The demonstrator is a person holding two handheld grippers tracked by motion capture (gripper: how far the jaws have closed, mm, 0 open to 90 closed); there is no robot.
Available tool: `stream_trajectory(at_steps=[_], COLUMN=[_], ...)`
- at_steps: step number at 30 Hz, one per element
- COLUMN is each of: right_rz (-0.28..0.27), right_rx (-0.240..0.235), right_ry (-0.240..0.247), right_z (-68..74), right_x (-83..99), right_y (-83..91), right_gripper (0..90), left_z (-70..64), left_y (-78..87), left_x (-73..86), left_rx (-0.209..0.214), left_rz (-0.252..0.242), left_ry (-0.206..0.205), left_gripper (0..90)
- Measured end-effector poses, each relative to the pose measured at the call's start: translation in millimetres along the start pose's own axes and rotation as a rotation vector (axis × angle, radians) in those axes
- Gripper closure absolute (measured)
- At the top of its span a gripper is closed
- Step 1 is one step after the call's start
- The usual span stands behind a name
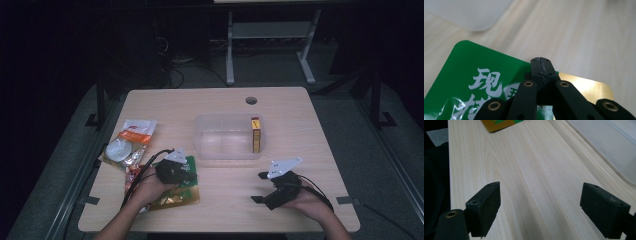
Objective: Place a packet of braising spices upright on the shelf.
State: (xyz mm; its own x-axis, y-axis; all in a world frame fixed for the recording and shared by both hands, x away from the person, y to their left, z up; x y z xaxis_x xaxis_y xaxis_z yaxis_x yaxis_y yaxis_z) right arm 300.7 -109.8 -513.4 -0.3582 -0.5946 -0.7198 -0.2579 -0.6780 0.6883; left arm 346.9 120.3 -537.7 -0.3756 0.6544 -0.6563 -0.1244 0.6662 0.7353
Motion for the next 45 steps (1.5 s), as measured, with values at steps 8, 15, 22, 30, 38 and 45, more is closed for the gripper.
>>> stream_trajectory(at_steps=[8, 15, 22, 30, 38, 45], right_rz=[0.001, 0.0, -0.006, -0.011, -0.018, -0.02], right_rx=[0.001, 0.0, 0.002, 0.007, 0.015, 0.016], right_ry=[0.0, 0.002, -0.006, -0.016, -0.017, -0.018], right_z=[0.7, 0.4, -0.3, -2.1, -5.3, -6.9], right_x=[-0.8, -0.7, -0.4, 2.3, 5.6, 7.6], right_y=[-0.9, -0.3, 2.4, 7.6, 12.5, 14.3], right_gripper=[16.2, 16.2, 16.2, 16.2, 16.2, 16.2], left_z=[-22.6, -31.5, -52.9, -65.6, -73.8, -67.3], left_y=[-8.9, -18.8, -41.7, -72.1, -94.4, -79.2], left_x=[-4.1, -12.3, -31.9, -62.1, -83.7, -79.1], left_rx=[0.055, 0.076, 0.123, 0.142, 0.167, 0.154], left_rz=[0.001, -0.002, 0.006, 0.007, -0.011, -0.015], left_ry=[-0.038, -0.062, -0.112, -0.152, -0.161, -0.153], left_gripper=[90.0, 90.0, 90.0, 90.0, 90.0, 90.0])
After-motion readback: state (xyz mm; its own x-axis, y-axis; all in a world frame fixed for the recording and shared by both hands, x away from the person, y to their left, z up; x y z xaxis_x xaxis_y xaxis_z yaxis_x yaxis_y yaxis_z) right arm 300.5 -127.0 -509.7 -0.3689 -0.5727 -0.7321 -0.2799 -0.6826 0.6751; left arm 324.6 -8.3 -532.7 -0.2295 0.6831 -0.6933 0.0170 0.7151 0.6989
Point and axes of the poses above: each handheld gripper's, and its own axes: y roughly backward along the jaws, x roughly out of its underside, z roughly to its left, the point moved 10 cm from there along -y, roughly forward along the jaws, and after that the axes turned 1 degree about x, right-handed, at the moved point
